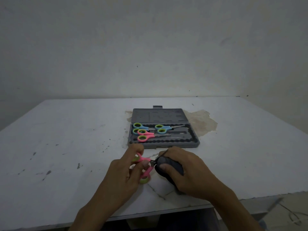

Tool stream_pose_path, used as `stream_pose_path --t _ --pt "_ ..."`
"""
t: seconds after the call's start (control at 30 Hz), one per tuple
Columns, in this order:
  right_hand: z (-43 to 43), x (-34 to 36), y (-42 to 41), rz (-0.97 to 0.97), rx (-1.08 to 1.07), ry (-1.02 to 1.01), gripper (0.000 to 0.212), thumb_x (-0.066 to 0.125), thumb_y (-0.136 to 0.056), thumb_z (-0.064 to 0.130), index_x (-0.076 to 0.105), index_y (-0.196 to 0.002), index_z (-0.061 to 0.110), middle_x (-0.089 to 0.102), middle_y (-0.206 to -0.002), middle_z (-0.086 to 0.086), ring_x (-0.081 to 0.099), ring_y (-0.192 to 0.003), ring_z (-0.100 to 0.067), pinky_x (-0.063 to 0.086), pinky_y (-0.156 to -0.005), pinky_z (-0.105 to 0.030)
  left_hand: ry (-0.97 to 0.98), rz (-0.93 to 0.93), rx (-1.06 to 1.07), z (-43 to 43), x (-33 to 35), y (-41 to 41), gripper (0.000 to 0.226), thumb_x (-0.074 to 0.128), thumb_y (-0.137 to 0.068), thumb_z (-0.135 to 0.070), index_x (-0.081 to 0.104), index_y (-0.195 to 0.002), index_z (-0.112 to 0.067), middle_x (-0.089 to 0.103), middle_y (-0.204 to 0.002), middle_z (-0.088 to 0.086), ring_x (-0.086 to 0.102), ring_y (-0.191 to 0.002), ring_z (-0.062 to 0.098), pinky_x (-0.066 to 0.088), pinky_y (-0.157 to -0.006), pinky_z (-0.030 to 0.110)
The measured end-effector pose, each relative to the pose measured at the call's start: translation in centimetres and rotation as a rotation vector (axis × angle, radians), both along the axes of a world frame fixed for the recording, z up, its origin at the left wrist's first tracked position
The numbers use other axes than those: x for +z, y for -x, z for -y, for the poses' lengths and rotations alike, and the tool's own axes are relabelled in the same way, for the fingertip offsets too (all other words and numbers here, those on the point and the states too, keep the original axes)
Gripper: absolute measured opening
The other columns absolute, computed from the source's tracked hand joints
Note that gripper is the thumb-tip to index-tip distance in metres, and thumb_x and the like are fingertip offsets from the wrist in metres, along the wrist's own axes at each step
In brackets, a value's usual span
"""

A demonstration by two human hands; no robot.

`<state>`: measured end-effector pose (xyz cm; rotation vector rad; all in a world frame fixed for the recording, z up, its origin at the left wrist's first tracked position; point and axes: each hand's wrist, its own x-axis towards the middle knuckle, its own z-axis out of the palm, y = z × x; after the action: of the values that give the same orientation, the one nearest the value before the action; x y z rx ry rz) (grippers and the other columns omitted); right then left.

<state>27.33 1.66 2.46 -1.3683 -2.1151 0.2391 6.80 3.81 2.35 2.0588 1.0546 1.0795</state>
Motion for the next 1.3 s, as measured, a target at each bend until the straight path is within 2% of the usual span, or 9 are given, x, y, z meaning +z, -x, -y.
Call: stream_pose_path --t 0.2,0.33,0.43,0.57,0.7,0.83,0.97,1.13,1.3 --pt "0.6 -1.1 -1.5 -0.132 -0.058 -0.018 0.02 0.054 -0.093 0.041 0.061 -0.11 0.033 0.062 -0.103 0.017 0.055 -0.095 0.002 0.046 -0.082 -0.021 -0.037 -0.053 0.007 -0.2 -0.3 0.1 0.02 0.053 -0.095 -0.032 0.042 -0.097 -0.049 0.067 -0.077 -0.002 0.073 -0.065 0.02 0.061 -0.06 0.042" --pt "1.2 -1.6 -3.6 -0.23 -0.27 -0.056 0.035 0.056 -0.087 0.045 0.061 -0.118 0.03 0.063 -0.11 0.019 0.055 -0.102 0.007 0.045 -0.089 -0.015 0.121 0.079 0.022 -0.5 -0.2 1.3 0.016 0.054 -0.091 -0.032 0.045 -0.093 -0.044 0.074 -0.086 -0.01 0.076 -0.072 0.017 0.063 -0.065 0.044" --pt "1.9 -1.5 -3.1 -0.314 -0.33 -0.103 0.033 0.059 -0.085 0.042 0.059 -0.117 0.032 0.062 -0.109 0.021 0.055 -0.1 0.009 0.041 -0.085 -0.005 0.23 0.132 0.006 -0.3 -0.6 1.8 0.005 0.046 -0.092 -0.038 0.043 -0.096 -0.04 0.074 -0.095 -0.006 0.076 -0.076 0.023 0.062 -0.07 0.039" --pt "3.1 -2.1 -0.5 -0.416 -0.384 -0.13 0.039 0.073 -0.08 0.031 0.053 -0.113 0.033 0.06 -0.105 0.018 0.059 -0.085 0.001 0.046 -0.068 -0.009 0.251 0.158 0.033 0.4 -0.6 1.7 0.013 0.043 -0.091 -0.038 0.046 -0.098 -0.027 0.07 -0.094 -0.012 0.074 -0.081 0.018 0.062 -0.068 0.032" --pt "3.8 -2.7 2.1 -0.25 -0.305 -0.208 0.043 0.064 -0.079 0.044 0.059 -0.117 0.025 0.062 -0.108 0.007 0.057 -0.092 -0.002 0.04 -0.084 -0.004 0.316 0.211 0.112 0.4 -0.2 1.8 0.01 0.049 -0.095 -0.027 0.048 -0.095 -0.017 0.075 -0.089 -0.003 0.073 -0.076 0.018 0.062 -0.062 0.038" --pt "3.3 -2.0 4.1 -0.168 -0.226 -0.17 0.044 0.058 -0.082 0.045 0.064 -0.118 0.021 0.062 -0.108 0.003 0.059 -0.087 -0.005 0.037 -0.081 0.001 0.369 0.236 0.125 0.6 0.3 1.7 0.008 0.048 -0.097 -0.023 0.046 -0.095 -0.016 0.077 -0.083 0.001 0.075 -0.071 0.022 0.062 -0.059 0.044" --pt "1.9 -1.1 5.7 -0.115 -0.247 -0.245 0.04 0.051 -0.087 0.043 0.064 -0.117 0.019 0.063 -0.105 0.0 0.061 -0.078 -0.007 0.042 -0.074 -0.004 0.36 0.206 0.099 0.7 0.5 1.6 0.008 0.049 -0.096 -0.023 0.045 -0.095 -0.016 0.076 -0.08 -0.005 0.075 -0.07 0.019 0.062 -0.054 0.039" --pt "2.4 -1.9 6.5 -0.029 -0.227 -0.169 0.039 0.046 -0.085 0.042 0.062 -0.116 0.023 0.064 -0.1 0.0 0.064 -0.072 -0.013 0.052 -0.06 -0.018 0.315 0.193 0.139 0.7 0.8 1.6 0.007 0.051 -0.096 -0.021 0.045 -0.095 -0.018 0.074 -0.073 0.007 0.074 -0.063 0.021 0.061 -0.051 0.037" --pt "3.3 -0.8 5.9 -0.086 -0.194 -0.174 0.025 0.049 -0.092 0.041 0.055 -0.116 0.036 0.054 -0.108 0.013 0.059 -0.085 -0.009 0.053 -0.07 -0.028 0.326 0.149 0.125 0.6 0.6 1.6 0.007 0.049 -0.097 -0.024 0.045 -0.096 -0.018 0.076 -0.076 -0.002 0.074 -0.066 0.021 0.062 -0.056 0.039"
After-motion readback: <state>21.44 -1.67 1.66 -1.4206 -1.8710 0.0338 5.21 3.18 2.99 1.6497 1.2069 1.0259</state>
